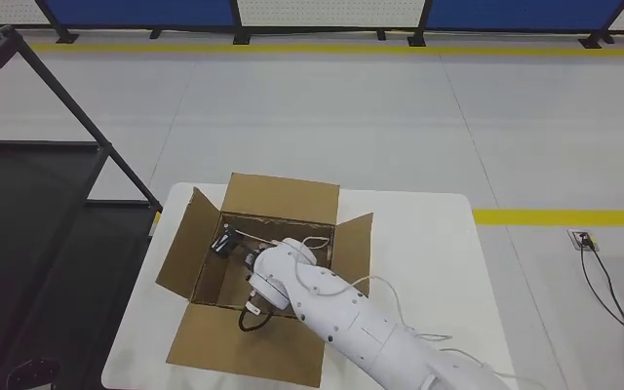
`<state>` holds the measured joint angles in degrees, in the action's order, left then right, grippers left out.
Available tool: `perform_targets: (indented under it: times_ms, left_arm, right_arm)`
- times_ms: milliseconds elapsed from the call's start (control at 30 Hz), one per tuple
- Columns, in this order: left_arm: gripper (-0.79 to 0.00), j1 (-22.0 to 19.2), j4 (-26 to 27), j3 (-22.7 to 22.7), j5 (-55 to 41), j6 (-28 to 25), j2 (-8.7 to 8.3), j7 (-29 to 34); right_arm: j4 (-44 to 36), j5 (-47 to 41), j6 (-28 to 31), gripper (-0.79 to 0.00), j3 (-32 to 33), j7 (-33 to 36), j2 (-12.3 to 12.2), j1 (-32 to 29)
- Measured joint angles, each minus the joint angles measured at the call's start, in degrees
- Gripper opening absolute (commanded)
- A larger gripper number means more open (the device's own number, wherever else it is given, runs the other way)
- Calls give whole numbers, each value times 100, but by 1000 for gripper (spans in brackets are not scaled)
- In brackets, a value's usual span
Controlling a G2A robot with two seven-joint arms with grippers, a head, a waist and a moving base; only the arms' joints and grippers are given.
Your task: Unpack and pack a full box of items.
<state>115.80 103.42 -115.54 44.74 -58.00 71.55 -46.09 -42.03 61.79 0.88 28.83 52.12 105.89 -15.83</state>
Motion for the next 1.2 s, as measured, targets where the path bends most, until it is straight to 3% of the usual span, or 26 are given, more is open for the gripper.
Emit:
perform_targets:
  times_ms: [267, 533, 600, 767, 1100, 1200]
  left_arm:
    - [0, 0, 0, 0, 0, 0, 0, 0]
    - [0, 0, 0, 0, 0, 0, 0, 0]
    - [0, 0, 0, 0, 0, 0, 0, 0]
    - [0, 0, 0, 0, 0, 0, 0, 0]
    - [0, 0, 0, 0, 0, 0, 0, 0]
    - [0, 0, 0, 0, 0, 0, 0, 0]
  right_arm:
    - [1317, -339, 147, -785, -197, -475, 592, 314]
    - [2033, -458, 316, -779, -223, -1201, 900, 308]
    - [2114, -483, 330, -650, -231, -1268, 921, 291]
    - [2174, -586, 357, -493, -237, -1309, 931, 280]
    - [2152, -710, 418, -388, -247, -1410, 921, 333]
    - [2141, -747, 439, -397, -242, -1428, 915, 340]
